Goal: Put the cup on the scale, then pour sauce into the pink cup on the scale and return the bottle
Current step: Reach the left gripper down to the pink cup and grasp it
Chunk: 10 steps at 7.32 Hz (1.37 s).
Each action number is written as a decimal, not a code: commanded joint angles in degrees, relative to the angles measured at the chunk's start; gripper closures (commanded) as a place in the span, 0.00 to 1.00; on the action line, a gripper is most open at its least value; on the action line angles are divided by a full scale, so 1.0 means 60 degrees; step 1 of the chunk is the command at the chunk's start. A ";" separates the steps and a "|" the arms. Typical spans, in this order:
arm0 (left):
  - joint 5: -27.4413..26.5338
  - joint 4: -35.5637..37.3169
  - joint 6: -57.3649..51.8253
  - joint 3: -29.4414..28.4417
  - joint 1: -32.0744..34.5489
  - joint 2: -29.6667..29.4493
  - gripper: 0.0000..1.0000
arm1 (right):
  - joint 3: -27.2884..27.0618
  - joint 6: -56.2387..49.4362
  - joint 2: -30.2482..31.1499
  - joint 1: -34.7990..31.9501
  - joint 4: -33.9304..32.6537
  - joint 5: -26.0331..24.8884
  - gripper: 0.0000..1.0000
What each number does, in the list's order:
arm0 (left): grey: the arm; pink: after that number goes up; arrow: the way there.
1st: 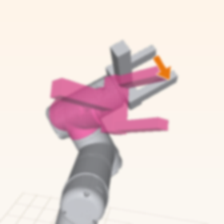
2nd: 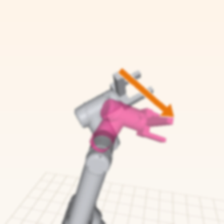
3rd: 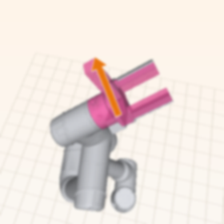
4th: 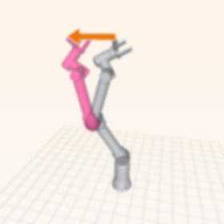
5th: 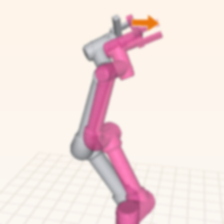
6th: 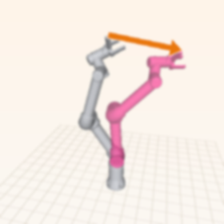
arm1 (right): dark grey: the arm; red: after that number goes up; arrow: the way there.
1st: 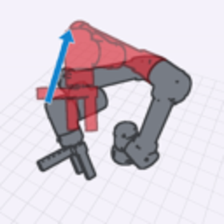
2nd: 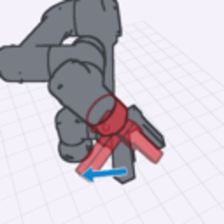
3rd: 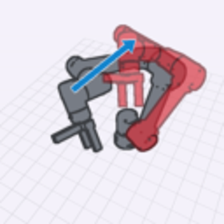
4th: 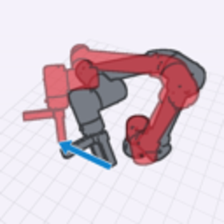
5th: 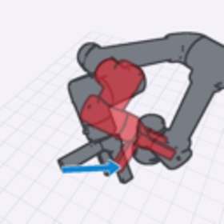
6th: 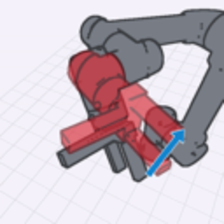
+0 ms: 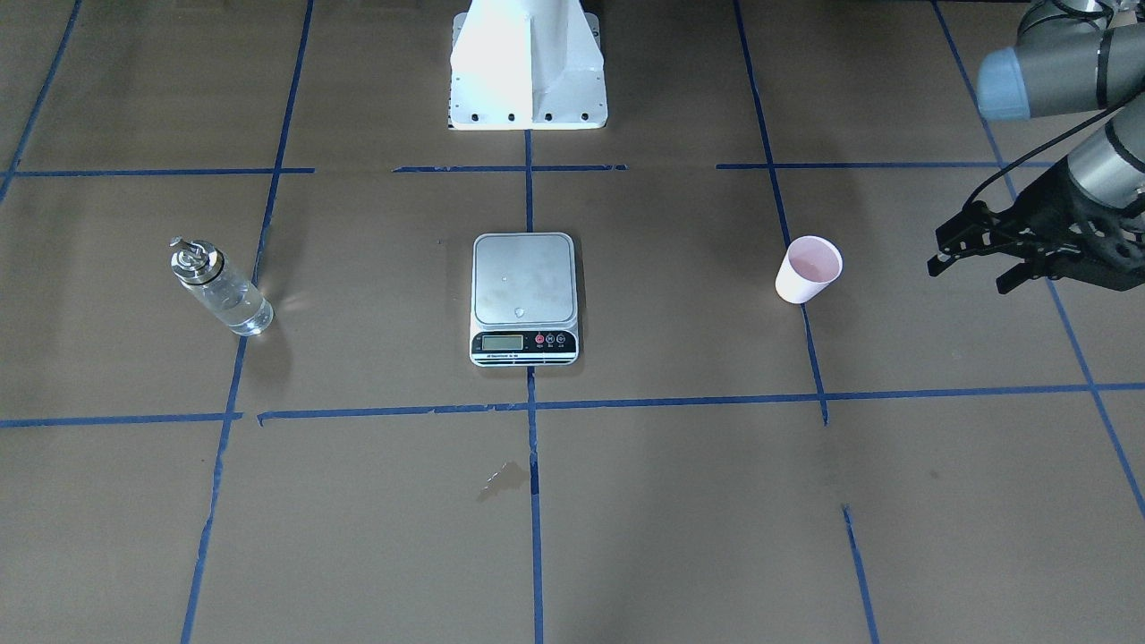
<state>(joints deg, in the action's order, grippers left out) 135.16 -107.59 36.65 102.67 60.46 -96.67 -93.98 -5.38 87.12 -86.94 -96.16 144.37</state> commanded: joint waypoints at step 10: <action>-0.0026 -0.0042 0.0981 -0.0501 -0.1772 -0.0236 1.00 | -0.0128 0.0120 0.0098 0.0413 0.0002 0.0006 0.00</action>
<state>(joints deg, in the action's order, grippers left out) 135.07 -107.91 42.18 99.77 49.99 -97.90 -94.75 -4.52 87.71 -84.52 -96.15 144.40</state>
